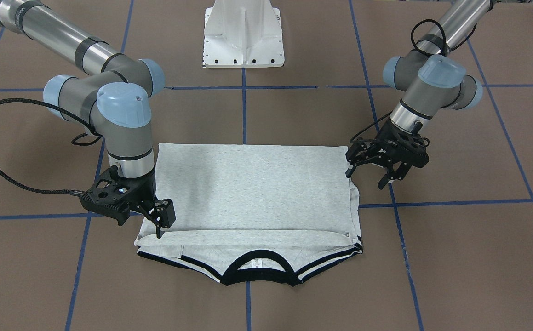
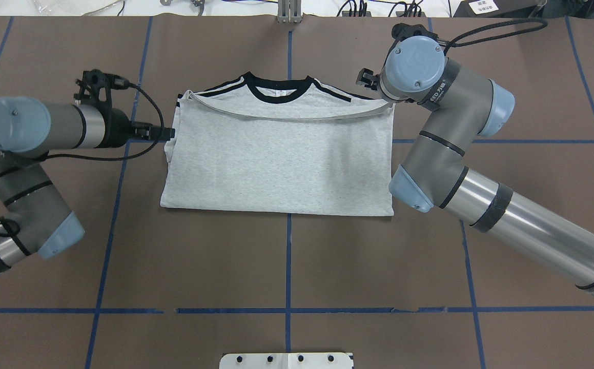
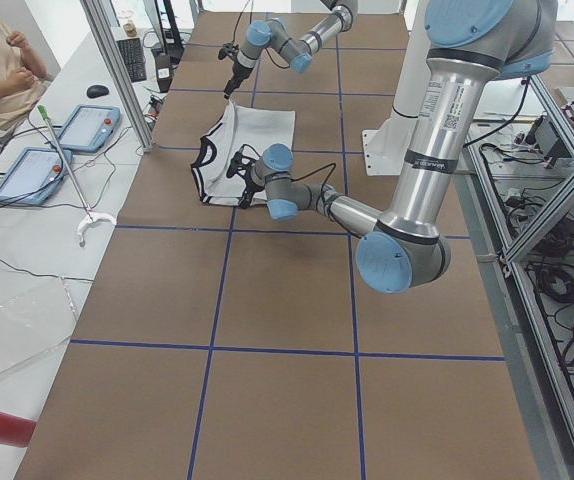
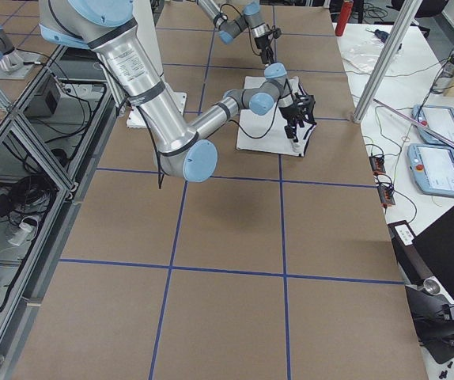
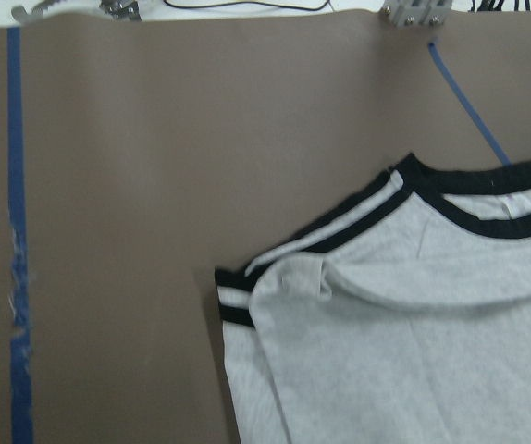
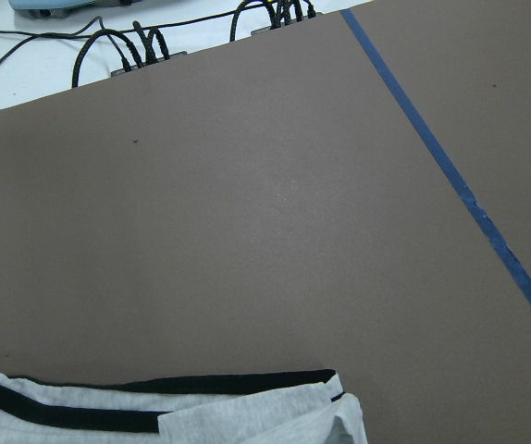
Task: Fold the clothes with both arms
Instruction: 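Grasp the side edge of the folded shirt with the left gripper and drag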
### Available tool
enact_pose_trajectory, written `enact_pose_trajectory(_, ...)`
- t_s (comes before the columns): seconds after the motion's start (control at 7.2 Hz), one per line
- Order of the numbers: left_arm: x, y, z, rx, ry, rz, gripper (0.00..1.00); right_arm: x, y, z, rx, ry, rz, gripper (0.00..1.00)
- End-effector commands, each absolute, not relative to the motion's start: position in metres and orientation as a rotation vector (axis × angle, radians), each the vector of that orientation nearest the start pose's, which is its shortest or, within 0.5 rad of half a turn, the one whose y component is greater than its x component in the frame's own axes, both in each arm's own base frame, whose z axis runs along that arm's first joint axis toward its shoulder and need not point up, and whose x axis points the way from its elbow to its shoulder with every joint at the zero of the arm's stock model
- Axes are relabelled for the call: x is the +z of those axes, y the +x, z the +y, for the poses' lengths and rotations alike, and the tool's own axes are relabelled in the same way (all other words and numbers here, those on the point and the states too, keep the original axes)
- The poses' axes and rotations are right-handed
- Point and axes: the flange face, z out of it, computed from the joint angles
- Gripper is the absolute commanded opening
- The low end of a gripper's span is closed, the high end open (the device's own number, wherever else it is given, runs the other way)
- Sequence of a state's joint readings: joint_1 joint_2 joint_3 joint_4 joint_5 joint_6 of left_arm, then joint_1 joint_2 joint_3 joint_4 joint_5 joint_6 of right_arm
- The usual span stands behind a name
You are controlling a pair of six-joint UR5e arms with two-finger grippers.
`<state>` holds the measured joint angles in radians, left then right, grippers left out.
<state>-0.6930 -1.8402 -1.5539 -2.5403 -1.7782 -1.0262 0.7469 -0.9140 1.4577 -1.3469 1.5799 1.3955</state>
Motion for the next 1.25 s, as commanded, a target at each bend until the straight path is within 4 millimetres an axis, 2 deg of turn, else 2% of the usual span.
enact_pose_trajectory(0.0, 0.417, 0.446, -0.423, -0.05, 0.5, 1.14, 0.87, 0.293, -0.447, -0.594, 0.539, 0.345, -0.714, 1.0)
enact_pose_trajectory(0.14, 0.417, 0.449, -0.413, -0.053, 0.482, 1.148, 0.76, 0.294, -0.447, -0.594, 0.539, 0.344, -0.712, 1.0)
enact_pose_trajectory(0.28, 0.424, 0.443, -0.409, -0.053, 0.477, 1.141, 0.6, 0.293, -0.447, -0.594, 0.538, 0.343, -0.714, 1.0)
enact_pose_trajectory(0.56, 0.43, 0.427, -0.4, -0.053, 0.474, 1.136, 0.59, 0.292, -0.447, -0.594, 0.539, 0.345, -0.715, 1.0)
enact_pose_trajectory(0.83, 0.43, 0.431, -0.396, -0.048, 0.466, 1.138, 0.46, 0.293, -0.447, -0.594, 0.539, 0.345, -0.714, 1.0)
enact_pose_trajectory(1.11, 0.43, 0.434, -0.393, -0.042, 0.461, 1.138, 0.46, 0.294, -0.447, -0.594, 0.539, 0.344, -0.712, 1.0)
